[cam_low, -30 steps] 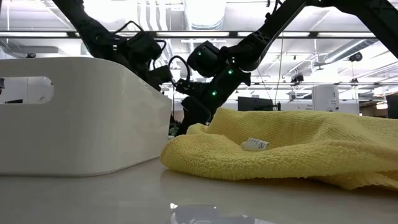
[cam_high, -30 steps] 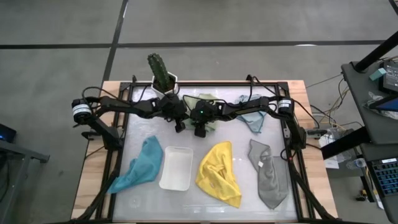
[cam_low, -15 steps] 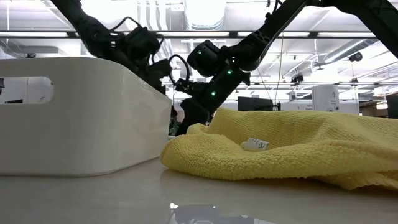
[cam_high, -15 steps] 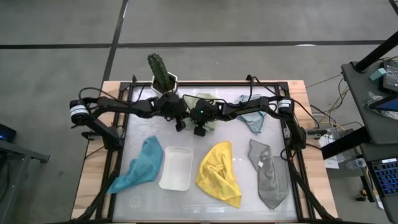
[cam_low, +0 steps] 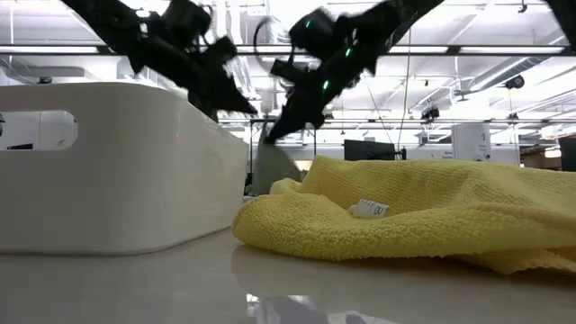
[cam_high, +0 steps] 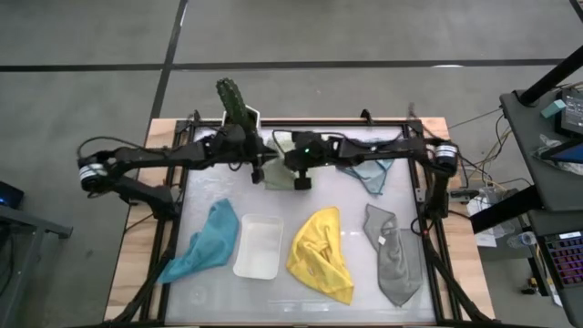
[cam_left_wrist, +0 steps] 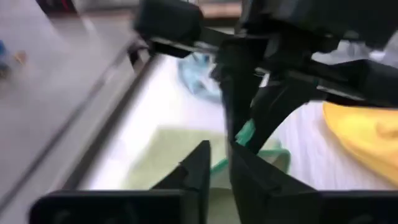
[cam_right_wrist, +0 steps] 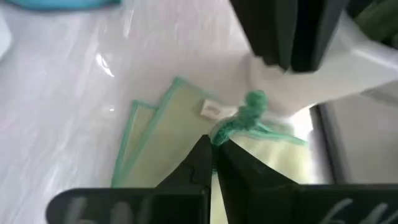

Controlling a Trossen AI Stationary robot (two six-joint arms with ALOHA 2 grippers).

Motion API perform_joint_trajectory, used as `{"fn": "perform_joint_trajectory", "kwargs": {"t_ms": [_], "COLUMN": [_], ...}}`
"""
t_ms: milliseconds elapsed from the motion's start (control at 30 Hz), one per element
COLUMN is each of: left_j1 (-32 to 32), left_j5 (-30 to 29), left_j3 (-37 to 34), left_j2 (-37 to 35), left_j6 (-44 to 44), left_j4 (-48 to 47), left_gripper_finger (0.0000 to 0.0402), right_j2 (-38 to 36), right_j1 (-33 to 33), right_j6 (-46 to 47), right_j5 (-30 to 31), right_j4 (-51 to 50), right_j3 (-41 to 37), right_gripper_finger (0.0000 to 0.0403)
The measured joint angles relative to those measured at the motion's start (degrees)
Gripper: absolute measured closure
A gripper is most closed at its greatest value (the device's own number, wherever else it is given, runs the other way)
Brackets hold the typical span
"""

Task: Fold microfiber towels
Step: Fold the green microfiber towel

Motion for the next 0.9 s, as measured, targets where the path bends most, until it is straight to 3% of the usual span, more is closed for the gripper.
{"fn": "perform_joint_trajectory", "kwargs": {"t_ms": [167,333,467,700,900], "left_j1": [0.37,0.37,0.24,0.32,0.21], "left_j5": [0.56,1.68,5.05,5.31,10.00], "left_j3": [-0.07,-0.31,-0.34,0.00,-0.31], "left_j2": [-6.34,-8.26,-6.49,-2.98,-0.23], "left_j6": [4.41,7.55,10.87,12.98,12.86], "left_j4": [1.37,5.88,11.49,15.07,14.35], "left_gripper_finger": [0.0273,0.0190,0.0157,0.0150,0.0150], "right_j2": [-8.44,-15.36,-18.14,-19.13,-19.10], "right_j1": [-2.05,-6.11,-9.22,-10.30,-10.26], "right_j6": [-4.13,-4.30,-4.45,-2.34,-1.66], "right_j5": [-6.25,-21.43,-33.33,-35.46,-35.48], "right_j4": [-4.15,-4.51,-4.76,-4.85,-4.81], "right_j3": [0.00,0.00,0.00,0.73,0.85], "right_gripper_finger": [0.0394,0.0394,0.0394,0.0394,0.0394]}}
